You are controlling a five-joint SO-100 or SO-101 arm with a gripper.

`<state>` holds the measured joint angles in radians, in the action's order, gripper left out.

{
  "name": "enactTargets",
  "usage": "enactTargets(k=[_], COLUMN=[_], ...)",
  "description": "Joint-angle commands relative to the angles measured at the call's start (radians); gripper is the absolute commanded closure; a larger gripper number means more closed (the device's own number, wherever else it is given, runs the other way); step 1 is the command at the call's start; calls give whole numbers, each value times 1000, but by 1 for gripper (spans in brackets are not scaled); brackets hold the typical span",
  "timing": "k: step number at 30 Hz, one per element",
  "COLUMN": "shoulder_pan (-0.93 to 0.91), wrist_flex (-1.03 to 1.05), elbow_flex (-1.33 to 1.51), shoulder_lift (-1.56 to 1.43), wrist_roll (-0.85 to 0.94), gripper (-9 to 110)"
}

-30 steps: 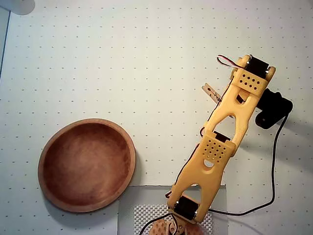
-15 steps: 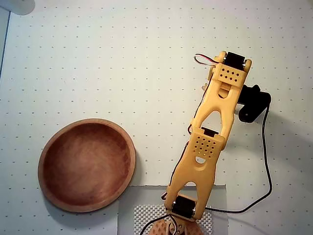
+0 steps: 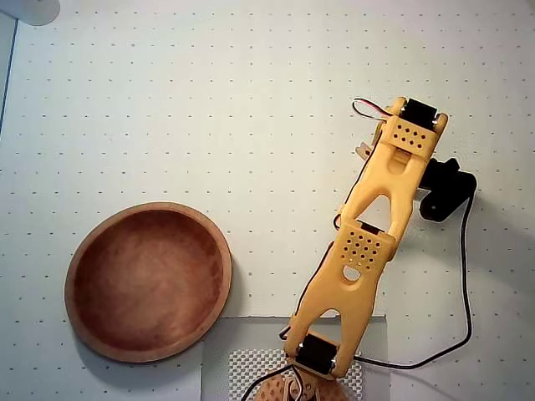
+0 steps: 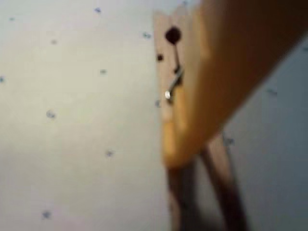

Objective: Grasp a clothespin and put it in the bowl.

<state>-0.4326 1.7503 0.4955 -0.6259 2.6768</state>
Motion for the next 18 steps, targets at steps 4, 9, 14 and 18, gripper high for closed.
enactTargets(k=[4, 9, 14, 18], shoulder_pan=[2, 6, -2, -18], wrist_flex=[8, 14, 18, 18], elbow_flex=[-169, -252, -259, -259], shoulder_lift=[-44, -44, -23, 29], wrist_roll=[11, 11, 11, 9], gripper=[57, 57, 57, 57])
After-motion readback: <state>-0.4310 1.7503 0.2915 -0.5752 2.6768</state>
